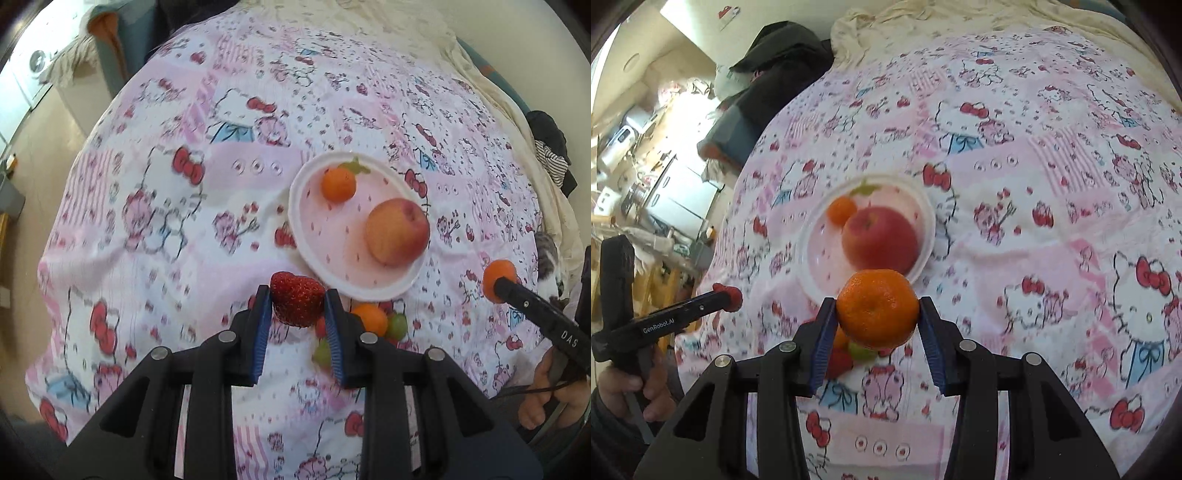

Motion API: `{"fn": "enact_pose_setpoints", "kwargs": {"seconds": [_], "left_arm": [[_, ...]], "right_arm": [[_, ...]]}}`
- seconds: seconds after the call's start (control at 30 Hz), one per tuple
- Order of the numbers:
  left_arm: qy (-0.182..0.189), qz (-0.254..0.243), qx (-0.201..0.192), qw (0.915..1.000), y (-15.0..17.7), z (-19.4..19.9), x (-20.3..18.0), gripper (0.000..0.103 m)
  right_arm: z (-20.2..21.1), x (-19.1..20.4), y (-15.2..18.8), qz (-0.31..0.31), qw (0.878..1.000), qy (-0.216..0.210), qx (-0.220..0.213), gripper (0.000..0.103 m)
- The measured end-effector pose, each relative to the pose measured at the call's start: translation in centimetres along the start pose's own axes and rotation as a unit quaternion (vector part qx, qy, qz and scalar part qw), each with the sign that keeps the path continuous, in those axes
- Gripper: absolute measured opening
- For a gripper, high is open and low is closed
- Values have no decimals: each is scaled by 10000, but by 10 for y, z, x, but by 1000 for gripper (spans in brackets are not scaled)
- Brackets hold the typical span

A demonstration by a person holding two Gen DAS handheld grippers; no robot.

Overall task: Organize fruits
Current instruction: 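Carry the strawberry and mandarin over the plate and release them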

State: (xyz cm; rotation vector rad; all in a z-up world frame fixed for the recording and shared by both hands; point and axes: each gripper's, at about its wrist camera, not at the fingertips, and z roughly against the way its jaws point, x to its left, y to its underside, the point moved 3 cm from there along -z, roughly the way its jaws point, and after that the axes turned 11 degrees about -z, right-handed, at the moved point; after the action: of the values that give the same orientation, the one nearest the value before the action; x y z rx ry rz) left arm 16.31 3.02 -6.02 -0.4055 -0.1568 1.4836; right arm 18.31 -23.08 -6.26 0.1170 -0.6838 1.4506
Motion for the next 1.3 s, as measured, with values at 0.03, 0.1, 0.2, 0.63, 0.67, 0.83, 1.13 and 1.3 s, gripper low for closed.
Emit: {"fn": "enact_pose_setpoints", "kwargs": {"seconds": [0.03,0.1,0.2,0.63,0.67,0.83,1.13,1.3], "left_arm": [[17,-63,31,10000,-4,-5,-2,25],[48,-178,145,9997,-12,-15,-8,25],[1,-378,200,9991,-25,-28,-15,25],[-5,-648,139,9978,-77,-83,-17,25],[30,-620,199,9979,-78,-90,-14,25],[164,-435,386,9982,-78,-114,-6,25],[342,-283,432,9981,-83,-125,-7,25],[315,-521,476,9970,-82,-127,-16,25]], "right_arm": [[-2,1,-6,28,10000,14,-22,46],[-6,2,-16,153,9998,133,-51,46],[-19,1,-35,234,9994,248,-26,46],[-83,3,-90,372,9984,234,347,46],[-88,2,-91,386,9981,270,387,46],[-121,-5,-103,289,9970,245,670,46],[-149,-3,-104,316,9954,214,875,47],[-151,-3,-103,276,9956,131,888,49]]}}
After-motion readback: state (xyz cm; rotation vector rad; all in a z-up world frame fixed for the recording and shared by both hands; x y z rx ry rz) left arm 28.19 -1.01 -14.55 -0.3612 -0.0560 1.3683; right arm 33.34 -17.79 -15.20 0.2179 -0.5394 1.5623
